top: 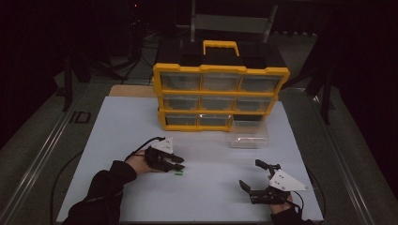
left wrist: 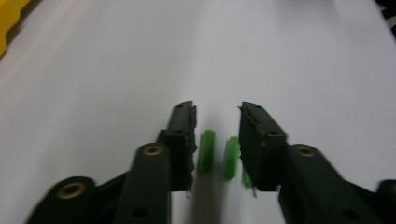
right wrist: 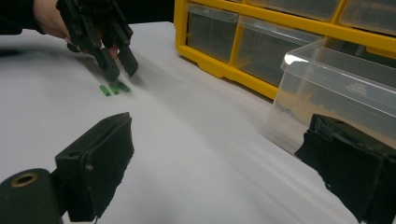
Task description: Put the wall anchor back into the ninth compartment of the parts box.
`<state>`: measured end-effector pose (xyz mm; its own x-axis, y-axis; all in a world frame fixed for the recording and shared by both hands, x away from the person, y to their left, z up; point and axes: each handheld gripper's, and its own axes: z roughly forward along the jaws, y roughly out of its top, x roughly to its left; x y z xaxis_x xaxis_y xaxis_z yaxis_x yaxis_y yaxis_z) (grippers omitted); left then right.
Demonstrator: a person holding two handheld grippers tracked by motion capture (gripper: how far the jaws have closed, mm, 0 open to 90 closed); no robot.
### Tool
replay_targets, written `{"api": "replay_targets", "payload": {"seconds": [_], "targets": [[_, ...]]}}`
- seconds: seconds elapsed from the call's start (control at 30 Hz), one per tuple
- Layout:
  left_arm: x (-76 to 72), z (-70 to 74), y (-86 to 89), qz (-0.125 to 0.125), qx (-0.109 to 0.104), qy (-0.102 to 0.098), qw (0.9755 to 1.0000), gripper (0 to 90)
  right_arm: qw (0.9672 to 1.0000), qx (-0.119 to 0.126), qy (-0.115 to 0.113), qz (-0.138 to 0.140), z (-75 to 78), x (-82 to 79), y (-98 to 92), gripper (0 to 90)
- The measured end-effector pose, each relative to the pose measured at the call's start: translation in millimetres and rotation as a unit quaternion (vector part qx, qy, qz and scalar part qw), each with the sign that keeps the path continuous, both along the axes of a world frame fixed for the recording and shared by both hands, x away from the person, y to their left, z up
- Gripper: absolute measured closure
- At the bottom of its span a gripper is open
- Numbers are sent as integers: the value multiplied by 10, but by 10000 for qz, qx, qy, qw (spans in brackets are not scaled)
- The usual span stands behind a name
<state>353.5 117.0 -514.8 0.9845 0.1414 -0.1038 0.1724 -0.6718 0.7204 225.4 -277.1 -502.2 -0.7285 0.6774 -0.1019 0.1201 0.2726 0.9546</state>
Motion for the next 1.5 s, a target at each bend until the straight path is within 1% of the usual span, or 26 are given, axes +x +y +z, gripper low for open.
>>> {"api": "replay_targets", "payload": {"seconds": [0.1,0.13,0.17,0.2,0.23,0.3,0.33,0.4,0.57,0.7,0.73,0.77,0.83,0.87,0.9,1.07,1.1,1.13,1.17,1.23,1.33,1.37,1.4,1.43,1.47,1.5], "targets": [[13,-15,-11,19,52,70,10000,735,10000,-6,-1,-6,-1,0,0,80],[24,-29,-23,19,153,64,9999,735,10000,-9,3,-6,0,-1,0,80],[24,-29,-23,19,153,64,9999,766,10000,-9,3,-6,0,-1,0,80],[25,-45,-38,-2,220,74,9997,768,10000,-7,2,3,0,-1,-2,80],[29,-53,-41,-2,258,49,9997,770,10000,-7,8,1,-1,0,-3,81],[31,-55,-40,-6,243,42,9997,794,10000,-8,13,-4,0,-1,-3,81],[29,-56,-43,-4,260,-15,9997,802,10000,-8,11,-2,0,-1,-3,81],[31,-58,-46,0,273,-42,9996,841,10000,-11,4,-3,-1,-1,-2,81],[49,-50,-54,32,309,70,9995,849,10000,-12,4,-2,-1,-1,-1,81],[53,-46,-60,31,307,62,9995,851,10000,-12,-1,-5,-1,-2,-2,80],[67,-31,-65,88,319,123,9994,851,10000,-10,-6,-2,0,-3,-2,81],[75,-17,-66,86,355,124,9993,852,10000,-10,-17,2,0,-5,-2,81],[81,2,-66,99,330,125,9993,852,10000,-3,-25,6,1,-7,-2,81],[94,55,-72,116,317,122,9994,852,10000,13,-49,17,3,-6,-6,81],[94,55,-72,116,317,122,9994,852,10000,13,-49,17,3,-6,-6,81],[124,259,-107,182,304,79,9993,852,10000,44,-54,14,6,-7,-14,81],[124,259,-107,182,304,79,9993,852,10000,44,-54,14,6,-7,-14,81],[137,328,-122,204,320,82,9992,852,10000,24,-71,7,8,-10,-13,81],[137,328,-122,204,320,82,9992,852,10000,24,-71,7,8,-10,-13,81],[153,420,-146,189,366,62,9991,852,10000,78,-48,20,7,-8,-16,81],[158,505,-174,153,400,39,9991,852,10000,72,-58,12,8,-8,-19,81],[158,505,-174,153,400,39,9991,852,10000,69,-57,13,9,-9,-20,81],[161,560,-192,140,403,23,9991,852,10000,69,-56,16,9,-9,-19,81],[161,560,-192,140,403,23,9991,852,10000,69,-56,16,9,-9,-19,81],[170,613,-213,120,437,6,9990,852,10000,54,-63,16,8,-9,-17,81],[170,613,-213,120,437,6,9990,852,10000,54,-63,16,8,-9,-17,81]]}}
